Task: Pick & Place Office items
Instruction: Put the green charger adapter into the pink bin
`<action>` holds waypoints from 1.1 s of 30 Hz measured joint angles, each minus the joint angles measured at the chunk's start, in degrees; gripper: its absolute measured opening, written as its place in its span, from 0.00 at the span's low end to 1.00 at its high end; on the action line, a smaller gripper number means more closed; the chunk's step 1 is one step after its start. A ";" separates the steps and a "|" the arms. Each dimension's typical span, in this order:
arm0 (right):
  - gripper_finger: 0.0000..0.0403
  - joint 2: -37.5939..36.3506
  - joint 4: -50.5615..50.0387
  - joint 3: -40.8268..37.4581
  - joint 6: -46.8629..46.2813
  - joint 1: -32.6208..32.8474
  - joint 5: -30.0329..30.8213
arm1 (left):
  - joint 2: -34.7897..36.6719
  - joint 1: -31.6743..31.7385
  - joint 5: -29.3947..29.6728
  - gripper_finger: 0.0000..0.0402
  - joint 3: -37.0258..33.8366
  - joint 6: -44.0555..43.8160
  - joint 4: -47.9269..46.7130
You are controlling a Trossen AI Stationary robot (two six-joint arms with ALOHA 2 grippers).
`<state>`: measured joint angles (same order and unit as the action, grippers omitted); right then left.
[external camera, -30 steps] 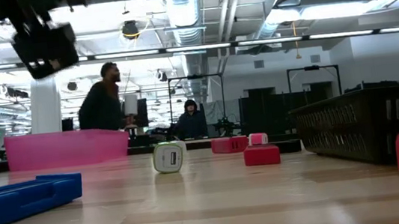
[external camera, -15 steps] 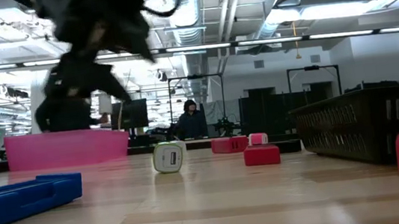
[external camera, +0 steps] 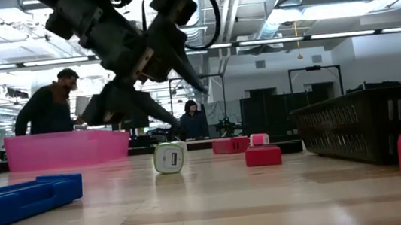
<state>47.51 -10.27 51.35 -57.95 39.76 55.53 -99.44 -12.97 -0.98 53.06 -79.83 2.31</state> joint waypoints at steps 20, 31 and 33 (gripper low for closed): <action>0.63 0.00 0.03 0.00 -0.09 0.10 0.02 | -0.36 -0.75 -0.91 0.52 0.00 -0.09 -11.91; 0.63 0.00 0.06 0.00 -0.06 0.08 0.02 | 0.83 -0.84 -0.23 0.52 2.14 -0.53 -7.73; 0.63 0.00 0.05 0.00 -0.02 0.08 0.02 | 0.83 -0.41 0.61 0.52 2.89 -0.50 -5.86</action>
<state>47.50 -10.22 51.35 -57.97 39.83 55.55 -98.61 -13.38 -0.37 55.95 -80.33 -3.55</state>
